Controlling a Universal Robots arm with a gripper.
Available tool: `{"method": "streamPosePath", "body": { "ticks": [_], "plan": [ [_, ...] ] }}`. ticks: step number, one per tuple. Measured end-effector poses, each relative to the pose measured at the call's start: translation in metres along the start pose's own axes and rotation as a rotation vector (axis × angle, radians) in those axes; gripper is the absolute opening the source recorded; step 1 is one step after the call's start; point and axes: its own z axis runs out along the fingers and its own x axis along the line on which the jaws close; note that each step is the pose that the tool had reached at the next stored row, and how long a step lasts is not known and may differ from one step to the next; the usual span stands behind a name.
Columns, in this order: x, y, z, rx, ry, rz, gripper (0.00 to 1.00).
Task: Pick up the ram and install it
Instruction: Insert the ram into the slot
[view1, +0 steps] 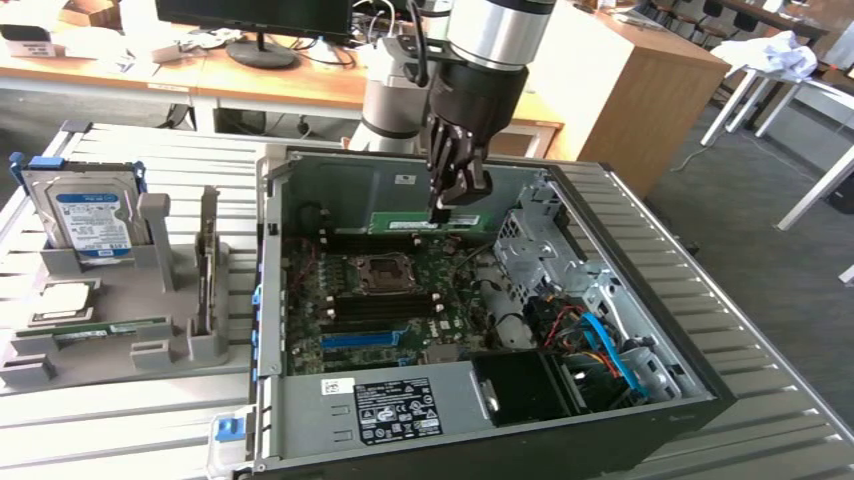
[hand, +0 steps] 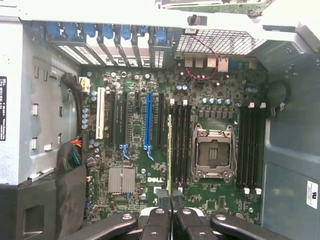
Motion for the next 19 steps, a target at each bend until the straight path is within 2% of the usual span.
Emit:
{"method": "streamPosePath", "body": {
  "ticks": [19],
  "plan": [
    [0.0, 0.0112, 0.003, 0.0, 0.0, 0.0, 0.12]
  ]
}}
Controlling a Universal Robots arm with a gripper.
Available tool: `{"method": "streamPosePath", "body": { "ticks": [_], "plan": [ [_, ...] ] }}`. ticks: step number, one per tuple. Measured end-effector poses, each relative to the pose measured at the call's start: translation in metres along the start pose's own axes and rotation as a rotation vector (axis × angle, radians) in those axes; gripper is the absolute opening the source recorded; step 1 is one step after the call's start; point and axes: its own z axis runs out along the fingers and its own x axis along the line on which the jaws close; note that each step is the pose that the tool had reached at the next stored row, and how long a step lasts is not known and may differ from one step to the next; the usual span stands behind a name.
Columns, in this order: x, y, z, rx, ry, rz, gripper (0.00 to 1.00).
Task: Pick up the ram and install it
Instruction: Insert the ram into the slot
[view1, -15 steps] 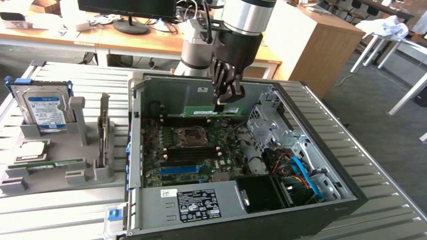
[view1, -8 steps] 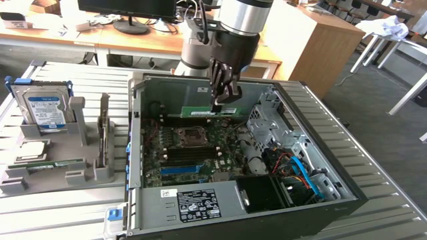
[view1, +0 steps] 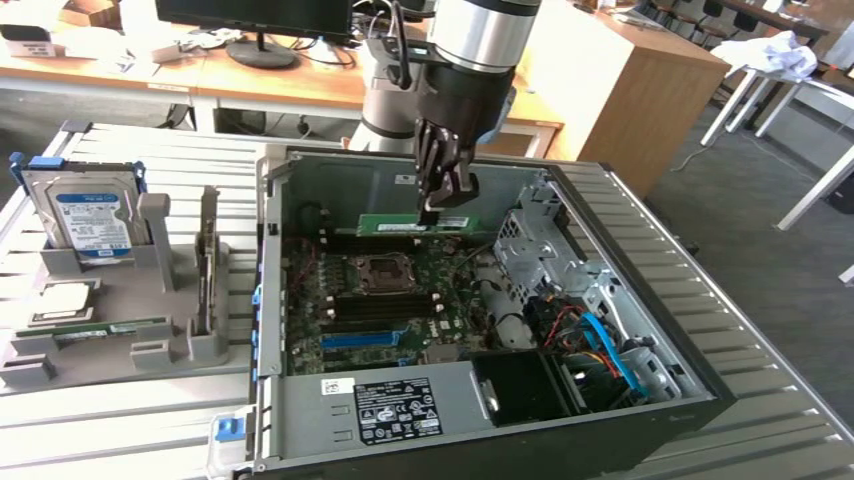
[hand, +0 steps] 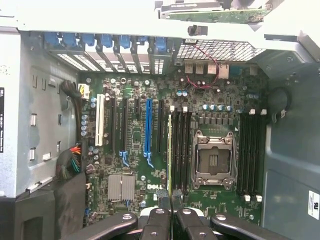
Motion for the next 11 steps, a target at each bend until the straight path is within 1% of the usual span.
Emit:
{"method": "streamPosePath", "body": {
  "ticks": [11],
  "plan": [
    [-0.0001, 0.0064, 0.0013, 0.0, 0.0, 0.0, 0.12]
  ]
}}
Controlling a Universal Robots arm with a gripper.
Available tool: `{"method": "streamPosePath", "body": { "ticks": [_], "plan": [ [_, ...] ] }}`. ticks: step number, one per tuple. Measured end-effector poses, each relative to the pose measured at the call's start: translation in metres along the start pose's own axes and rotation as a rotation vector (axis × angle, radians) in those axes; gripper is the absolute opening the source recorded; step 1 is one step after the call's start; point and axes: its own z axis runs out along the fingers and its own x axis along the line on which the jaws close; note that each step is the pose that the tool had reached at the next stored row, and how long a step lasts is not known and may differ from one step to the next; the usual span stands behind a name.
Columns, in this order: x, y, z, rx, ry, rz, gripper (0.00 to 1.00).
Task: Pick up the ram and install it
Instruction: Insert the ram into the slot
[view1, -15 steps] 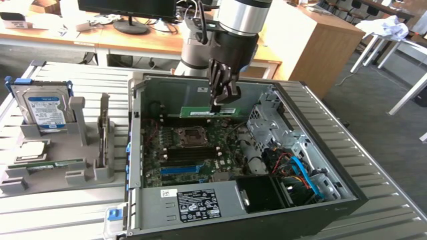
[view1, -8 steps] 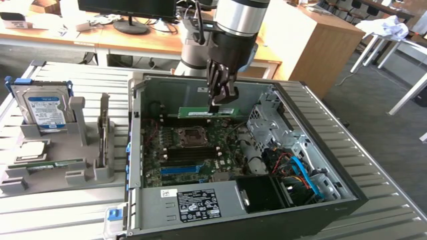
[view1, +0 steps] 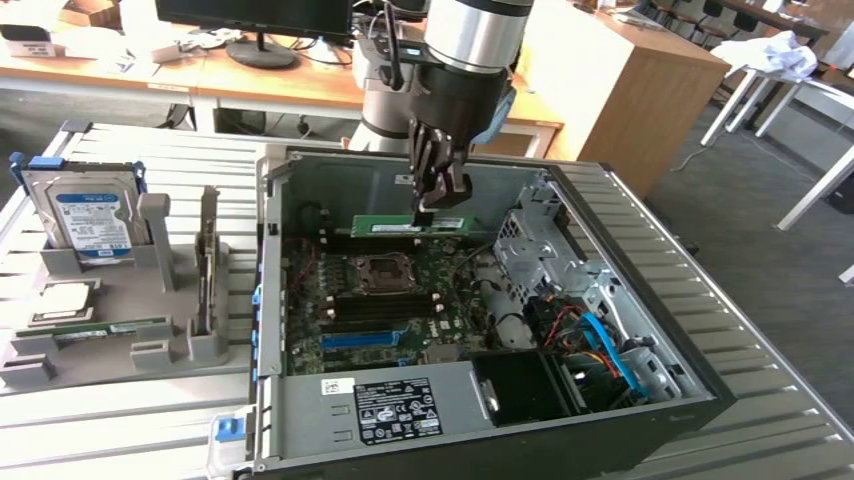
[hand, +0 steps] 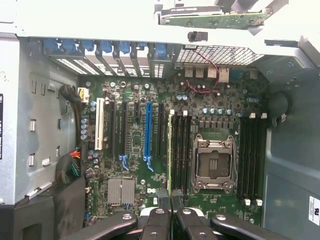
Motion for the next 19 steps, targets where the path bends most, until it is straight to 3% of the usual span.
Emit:
{"method": "streamPosePath", "body": {
  "ticks": [19],
  "plan": [
    [0.0, 0.0104, 0.0021, 0.0001, 0.0, 0.0, 0.12]
  ]
}}
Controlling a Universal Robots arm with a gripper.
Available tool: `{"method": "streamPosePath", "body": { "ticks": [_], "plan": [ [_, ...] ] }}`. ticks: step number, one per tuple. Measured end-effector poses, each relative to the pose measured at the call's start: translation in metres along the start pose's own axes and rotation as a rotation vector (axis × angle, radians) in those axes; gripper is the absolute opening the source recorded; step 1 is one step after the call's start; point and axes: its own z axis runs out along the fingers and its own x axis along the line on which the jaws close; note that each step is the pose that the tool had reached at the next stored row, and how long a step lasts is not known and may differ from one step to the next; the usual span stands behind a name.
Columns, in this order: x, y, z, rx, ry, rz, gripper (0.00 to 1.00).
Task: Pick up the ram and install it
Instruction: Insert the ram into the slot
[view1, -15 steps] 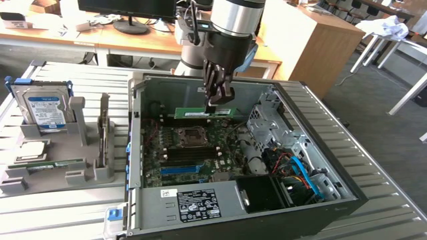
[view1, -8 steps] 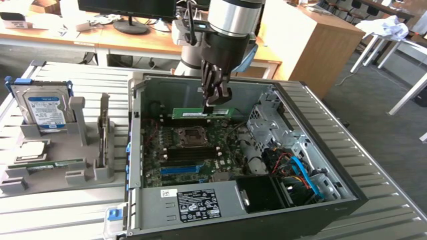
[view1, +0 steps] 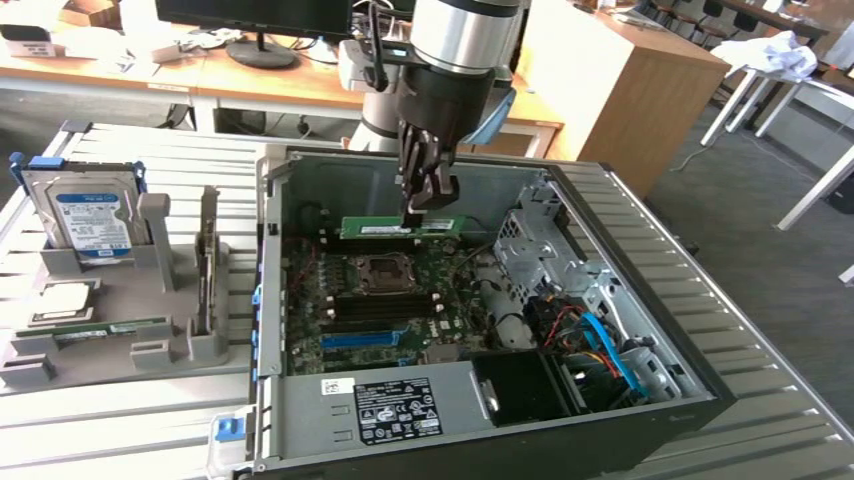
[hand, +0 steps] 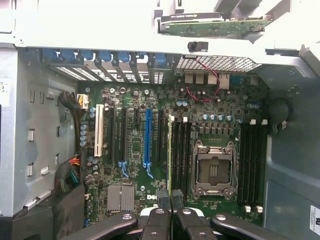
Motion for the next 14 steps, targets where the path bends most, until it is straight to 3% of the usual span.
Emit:
{"method": "streamPosePath", "body": {
  "ticks": [14],
  "plan": [
    [0.0002, 0.0058, 0.0015, 0.0, 0.0, 0.0, 0.12]
  ]
}}
